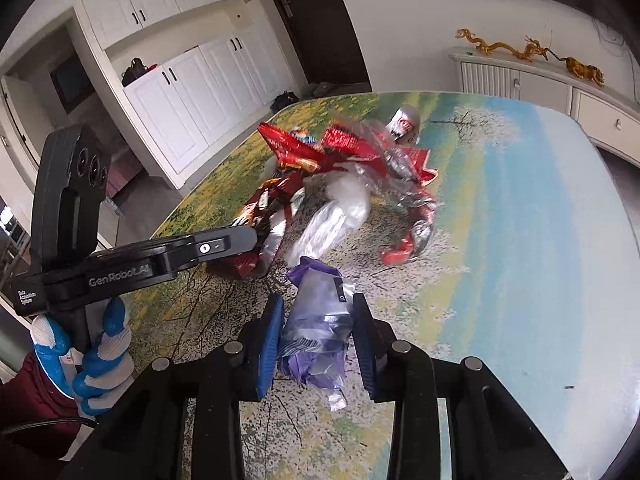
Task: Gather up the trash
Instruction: 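Grasp the brown chip bag with left tool while right tool holds purple bag, then carry both bags over the trash bin and open both tools to drop them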
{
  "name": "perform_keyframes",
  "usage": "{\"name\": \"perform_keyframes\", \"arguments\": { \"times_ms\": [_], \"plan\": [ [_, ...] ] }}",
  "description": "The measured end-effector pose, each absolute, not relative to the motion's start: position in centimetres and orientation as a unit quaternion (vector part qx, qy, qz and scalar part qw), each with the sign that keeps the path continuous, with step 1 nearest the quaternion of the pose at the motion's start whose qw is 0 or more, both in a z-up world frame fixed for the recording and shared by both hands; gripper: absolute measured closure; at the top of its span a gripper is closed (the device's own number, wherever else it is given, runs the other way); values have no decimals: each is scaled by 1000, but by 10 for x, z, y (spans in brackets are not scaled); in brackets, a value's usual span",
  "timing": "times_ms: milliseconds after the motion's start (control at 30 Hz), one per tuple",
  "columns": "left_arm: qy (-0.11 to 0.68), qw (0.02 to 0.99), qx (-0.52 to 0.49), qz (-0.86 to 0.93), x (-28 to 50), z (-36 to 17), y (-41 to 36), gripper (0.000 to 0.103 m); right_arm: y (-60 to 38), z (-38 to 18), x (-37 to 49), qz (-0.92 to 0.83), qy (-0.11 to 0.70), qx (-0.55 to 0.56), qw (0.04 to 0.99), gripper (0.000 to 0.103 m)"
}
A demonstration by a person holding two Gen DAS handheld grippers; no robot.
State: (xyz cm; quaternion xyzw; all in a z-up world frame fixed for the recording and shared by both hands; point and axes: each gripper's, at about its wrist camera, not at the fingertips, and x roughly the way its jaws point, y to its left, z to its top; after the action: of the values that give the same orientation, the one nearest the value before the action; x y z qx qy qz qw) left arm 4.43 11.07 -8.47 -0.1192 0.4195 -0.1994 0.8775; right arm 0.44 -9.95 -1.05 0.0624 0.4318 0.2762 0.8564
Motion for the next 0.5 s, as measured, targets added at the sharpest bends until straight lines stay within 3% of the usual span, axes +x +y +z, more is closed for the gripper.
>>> {"name": "perform_keyframes", "arguments": {
  "times_ms": [233,500],
  "plan": [
    [400,881,-101,-232,25,-53,87,85,-148,7,-12,230,404,91,881,71],
    [385,864,-60,-319,31,-23,-6,85,-259,22,-40,107,365,138,914,71]
  ]
}}
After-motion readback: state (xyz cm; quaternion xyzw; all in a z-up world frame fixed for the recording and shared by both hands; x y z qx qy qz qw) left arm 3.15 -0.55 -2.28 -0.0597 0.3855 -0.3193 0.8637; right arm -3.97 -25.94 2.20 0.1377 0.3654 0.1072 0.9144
